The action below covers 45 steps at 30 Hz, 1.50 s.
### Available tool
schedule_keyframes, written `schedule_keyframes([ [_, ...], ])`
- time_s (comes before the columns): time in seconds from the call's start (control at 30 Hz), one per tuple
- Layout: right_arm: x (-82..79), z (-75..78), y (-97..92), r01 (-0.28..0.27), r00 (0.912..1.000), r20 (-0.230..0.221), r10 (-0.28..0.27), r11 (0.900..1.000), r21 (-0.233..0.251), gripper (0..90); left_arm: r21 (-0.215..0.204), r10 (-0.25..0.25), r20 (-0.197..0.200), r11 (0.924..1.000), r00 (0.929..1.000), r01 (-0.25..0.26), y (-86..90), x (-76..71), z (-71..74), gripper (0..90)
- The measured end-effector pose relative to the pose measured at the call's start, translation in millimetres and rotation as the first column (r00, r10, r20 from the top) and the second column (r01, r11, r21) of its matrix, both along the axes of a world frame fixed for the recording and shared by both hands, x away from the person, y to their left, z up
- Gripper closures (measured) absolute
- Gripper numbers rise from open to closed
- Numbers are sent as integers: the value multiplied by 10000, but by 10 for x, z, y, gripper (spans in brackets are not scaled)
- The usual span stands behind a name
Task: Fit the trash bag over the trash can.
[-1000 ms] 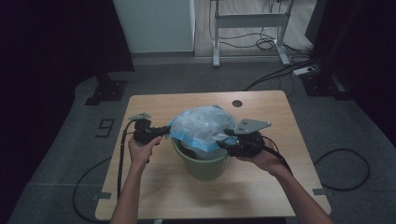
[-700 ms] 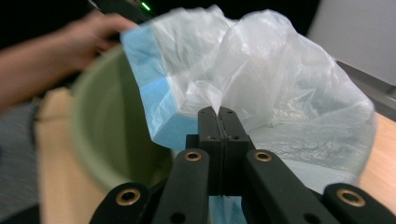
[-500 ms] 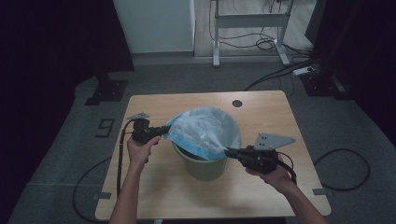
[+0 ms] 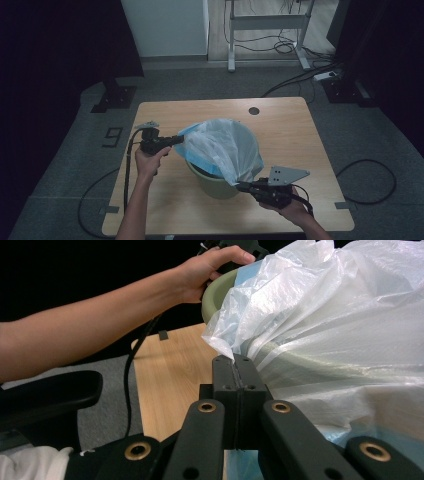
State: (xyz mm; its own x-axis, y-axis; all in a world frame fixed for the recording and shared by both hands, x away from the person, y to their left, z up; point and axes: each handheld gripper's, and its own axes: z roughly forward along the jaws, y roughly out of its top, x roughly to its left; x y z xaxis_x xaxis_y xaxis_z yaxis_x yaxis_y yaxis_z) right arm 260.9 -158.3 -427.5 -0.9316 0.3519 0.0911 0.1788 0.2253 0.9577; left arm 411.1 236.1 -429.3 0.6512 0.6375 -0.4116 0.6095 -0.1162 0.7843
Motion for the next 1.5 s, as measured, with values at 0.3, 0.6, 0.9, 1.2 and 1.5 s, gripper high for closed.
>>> schedule_keyframes([
  [0.3, -15, 26, -217, 736, 9973, -33, -738, 9903, 1181, 890, 13, -83, 39, 10000, 10000, 83, 16, -33, -10, 881],
  [0.6, -66, 43, -244, 841, 9964, -1, -848, 9882, 1283, 887, -276, -103, 170, 9996, 9998, 108, 105, -103, -7, 881],
  [0.9, -172, 182, -263, 350, 9982, 410, -434, 9816, 1875, 871, -670, -653, 530, 9954, 9965, 688, 209, -254, 77, 872],
  [1.2, -229, -76, -190, 236, 9988, 424, -257, 9985, 500, 884, -621, -821, 499, 9944, 9954, 852, 229, -326, 8, 872],
  [1.5, -108, -339, -78, 532, 9986, 72, -530, 9975, -459, 887, -742, -1172, 292, 9901, 9927, 1191, 189, -336, -103, 881],
])
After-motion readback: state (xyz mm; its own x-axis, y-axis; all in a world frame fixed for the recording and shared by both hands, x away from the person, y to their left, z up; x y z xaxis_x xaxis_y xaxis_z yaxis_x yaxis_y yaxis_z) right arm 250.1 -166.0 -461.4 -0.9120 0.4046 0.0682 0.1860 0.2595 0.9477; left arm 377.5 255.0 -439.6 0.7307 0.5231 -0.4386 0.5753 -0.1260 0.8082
